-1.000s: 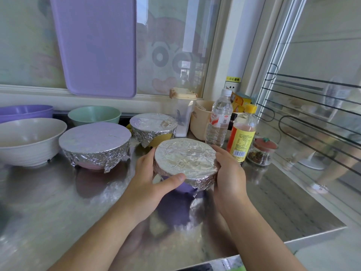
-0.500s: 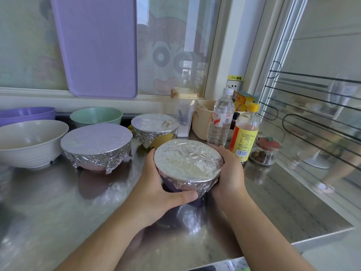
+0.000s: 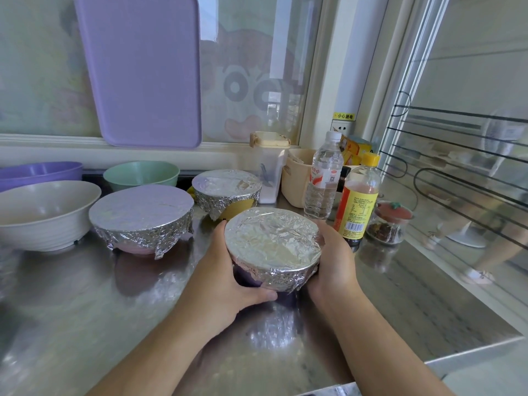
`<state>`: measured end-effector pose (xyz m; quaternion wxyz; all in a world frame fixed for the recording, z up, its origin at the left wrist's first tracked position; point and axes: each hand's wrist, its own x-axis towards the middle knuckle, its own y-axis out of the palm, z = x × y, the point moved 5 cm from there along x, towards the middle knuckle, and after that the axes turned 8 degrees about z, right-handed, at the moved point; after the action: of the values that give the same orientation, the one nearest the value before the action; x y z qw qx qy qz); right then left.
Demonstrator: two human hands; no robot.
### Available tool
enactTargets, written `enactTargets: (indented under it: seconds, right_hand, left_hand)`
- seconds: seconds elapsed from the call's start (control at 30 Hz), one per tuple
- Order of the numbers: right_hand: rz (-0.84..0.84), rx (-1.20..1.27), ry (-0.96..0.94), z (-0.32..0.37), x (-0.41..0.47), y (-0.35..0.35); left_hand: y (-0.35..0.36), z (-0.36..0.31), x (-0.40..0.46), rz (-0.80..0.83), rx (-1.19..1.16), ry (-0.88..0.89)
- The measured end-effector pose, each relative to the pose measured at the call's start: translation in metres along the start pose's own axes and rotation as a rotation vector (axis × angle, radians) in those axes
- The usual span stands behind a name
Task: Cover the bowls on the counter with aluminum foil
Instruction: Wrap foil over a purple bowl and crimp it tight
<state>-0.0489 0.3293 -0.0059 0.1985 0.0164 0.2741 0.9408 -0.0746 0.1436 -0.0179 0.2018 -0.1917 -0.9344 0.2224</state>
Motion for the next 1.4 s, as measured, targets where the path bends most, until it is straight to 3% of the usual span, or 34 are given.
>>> enactTargets:
  seconds: [0.73,1.1,1.4]
  right_hand:
    - [0.047,0.002,-0.023,0.007,-0.01,-0.003]
    - [-0.148,-0.375,-0.261,0.02,-0.02,-0.018]
    - [-0.131,-0.37,-0.241,0.019,-0.009,-0.028]
  left_hand:
    - [0.0,0.013,0.002,0.01,0.107,-0.033]
    - [-0.011,0.01,-0.005,-0.044,-0.097,-0.057]
    - [-0.002,0.004,0.009,-0.042,-0.082,-0.001]
